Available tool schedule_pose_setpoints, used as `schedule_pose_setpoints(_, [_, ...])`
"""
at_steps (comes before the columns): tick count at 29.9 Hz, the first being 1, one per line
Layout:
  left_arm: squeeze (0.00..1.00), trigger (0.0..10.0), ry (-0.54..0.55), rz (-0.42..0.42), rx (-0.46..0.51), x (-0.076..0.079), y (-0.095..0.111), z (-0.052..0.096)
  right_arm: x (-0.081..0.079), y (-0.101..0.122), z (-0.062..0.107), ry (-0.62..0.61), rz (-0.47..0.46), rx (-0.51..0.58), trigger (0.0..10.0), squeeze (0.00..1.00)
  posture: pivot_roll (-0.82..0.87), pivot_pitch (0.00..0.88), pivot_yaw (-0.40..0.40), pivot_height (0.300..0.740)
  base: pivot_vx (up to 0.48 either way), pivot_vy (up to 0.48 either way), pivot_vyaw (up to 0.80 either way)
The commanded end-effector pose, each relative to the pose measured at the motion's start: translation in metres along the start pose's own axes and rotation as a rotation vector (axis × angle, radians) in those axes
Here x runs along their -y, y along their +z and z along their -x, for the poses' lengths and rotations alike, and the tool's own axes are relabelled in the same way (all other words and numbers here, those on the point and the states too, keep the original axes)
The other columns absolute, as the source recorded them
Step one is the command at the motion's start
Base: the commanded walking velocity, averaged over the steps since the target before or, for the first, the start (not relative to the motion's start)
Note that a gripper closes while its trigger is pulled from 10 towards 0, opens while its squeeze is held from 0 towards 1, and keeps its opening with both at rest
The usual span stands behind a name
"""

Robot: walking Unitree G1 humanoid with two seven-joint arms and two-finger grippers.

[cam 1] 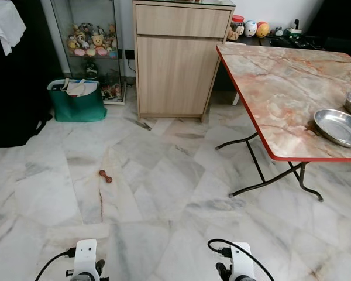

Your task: Setting the table

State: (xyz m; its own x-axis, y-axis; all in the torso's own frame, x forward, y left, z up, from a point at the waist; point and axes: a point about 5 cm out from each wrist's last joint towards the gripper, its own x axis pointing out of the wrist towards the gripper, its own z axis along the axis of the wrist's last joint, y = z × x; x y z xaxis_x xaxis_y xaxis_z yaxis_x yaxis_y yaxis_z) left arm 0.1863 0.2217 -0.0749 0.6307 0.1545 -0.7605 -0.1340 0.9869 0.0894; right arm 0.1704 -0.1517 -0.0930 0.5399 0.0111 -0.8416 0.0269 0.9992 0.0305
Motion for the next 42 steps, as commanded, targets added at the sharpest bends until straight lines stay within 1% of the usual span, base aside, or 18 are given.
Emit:
schedule_pose_setpoints(1, [0.00,10.0,-0.014,-0.010,-0.023,0.0045,-0.0068,0.0011,0.0054,0.0012,0.0002,-0.017,0.008,0.007,10.0,0.00,0.09,0.000,-0.092,0.740,0.000,-0.322,0.00])
schedule_pose_setpoints(15, [0.00,10.0,-0.003,-0.014,-0.020,0.0009,-0.0071,0.0015,0.0048,0.0017,0.0002,-0.022,0.001,0.014,10.0,0.00,0.10,0.000,-0.087,0.740,0.000,-0.375,0.00])
schedule_pose_setpoints(42, [0.00,10.0,-0.019,-0.004,-0.017,0.0039,-0.0055,0.0010,0.0051,0.0024,0.0002,-0.027,0.004,0.019,10.0,0.00,0.08,0.000,-0.080,0.740,0.000,-0.393,0.00])
